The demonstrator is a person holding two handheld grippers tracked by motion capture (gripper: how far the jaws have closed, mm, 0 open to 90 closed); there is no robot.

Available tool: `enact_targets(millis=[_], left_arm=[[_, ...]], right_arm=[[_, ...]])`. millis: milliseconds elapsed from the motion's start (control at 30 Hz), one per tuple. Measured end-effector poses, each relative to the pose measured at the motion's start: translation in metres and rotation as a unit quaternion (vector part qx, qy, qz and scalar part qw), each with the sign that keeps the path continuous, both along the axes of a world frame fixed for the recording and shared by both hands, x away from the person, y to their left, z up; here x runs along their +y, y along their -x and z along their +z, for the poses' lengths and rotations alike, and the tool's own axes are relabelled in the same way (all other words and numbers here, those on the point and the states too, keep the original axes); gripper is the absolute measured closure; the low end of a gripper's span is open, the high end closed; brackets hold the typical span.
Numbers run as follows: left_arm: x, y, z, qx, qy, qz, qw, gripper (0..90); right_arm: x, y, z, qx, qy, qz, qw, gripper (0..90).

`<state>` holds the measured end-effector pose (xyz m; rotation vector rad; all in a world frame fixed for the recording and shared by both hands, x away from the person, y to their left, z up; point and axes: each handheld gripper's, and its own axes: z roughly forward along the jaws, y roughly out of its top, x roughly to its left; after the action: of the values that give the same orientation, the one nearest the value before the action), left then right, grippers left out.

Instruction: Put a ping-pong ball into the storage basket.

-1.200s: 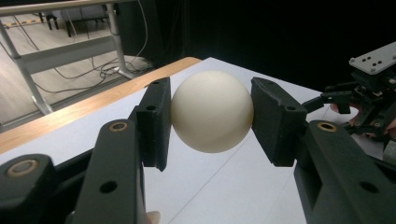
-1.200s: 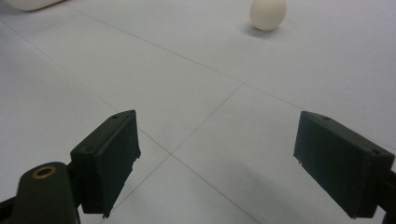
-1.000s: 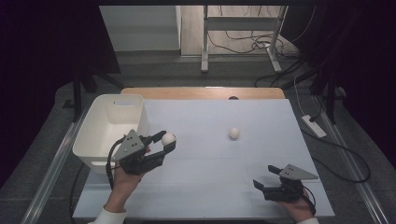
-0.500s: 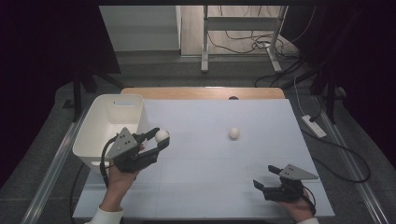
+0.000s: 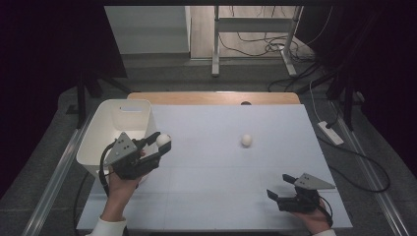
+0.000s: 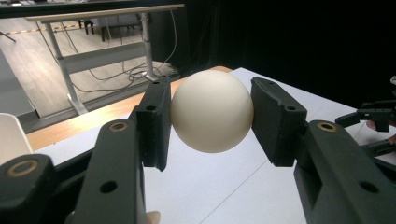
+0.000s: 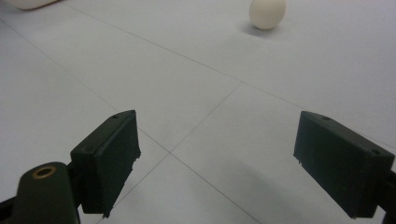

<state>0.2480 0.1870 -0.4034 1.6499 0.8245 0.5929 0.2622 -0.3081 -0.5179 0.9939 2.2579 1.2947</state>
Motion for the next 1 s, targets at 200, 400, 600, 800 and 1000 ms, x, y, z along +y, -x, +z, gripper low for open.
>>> enact_targets(millis=[200,400,600,800,1000], left_arm=[[0.002,0.000,0.000,0.001,0.002,0.004,1.0000,50.9],[0.005,-0.001,0.000,0.000,0.002,0.008,1.0000,50.9],[0.009,0.002,0.001,0.001,0.003,0.017,0.9998,50.9],[0.013,0.000,0.000,0.006,-0.004,0.029,0.9996,50.9],[0.019,-0.003,-0.001,0.011,-0.007,0.047,0.9988,50.9]], right_arm=[[0.000,0.000,0.000,0.000,0.000,0.000,1.0000,14.0],[0.000,0.000,0.000,-0.001,-0.001,0.001,1.0000,14.0],[0.000,0.000,0.000,0.000,-0.004,-0.002,1.0000,14.0],[-0.001,0.000,0.002,-0.002,-0.010,-0.007,0.9999,14.0],[-0.004,0.001,0.002,-0.001,-0.012,-0.007,0.9999,14.0]])
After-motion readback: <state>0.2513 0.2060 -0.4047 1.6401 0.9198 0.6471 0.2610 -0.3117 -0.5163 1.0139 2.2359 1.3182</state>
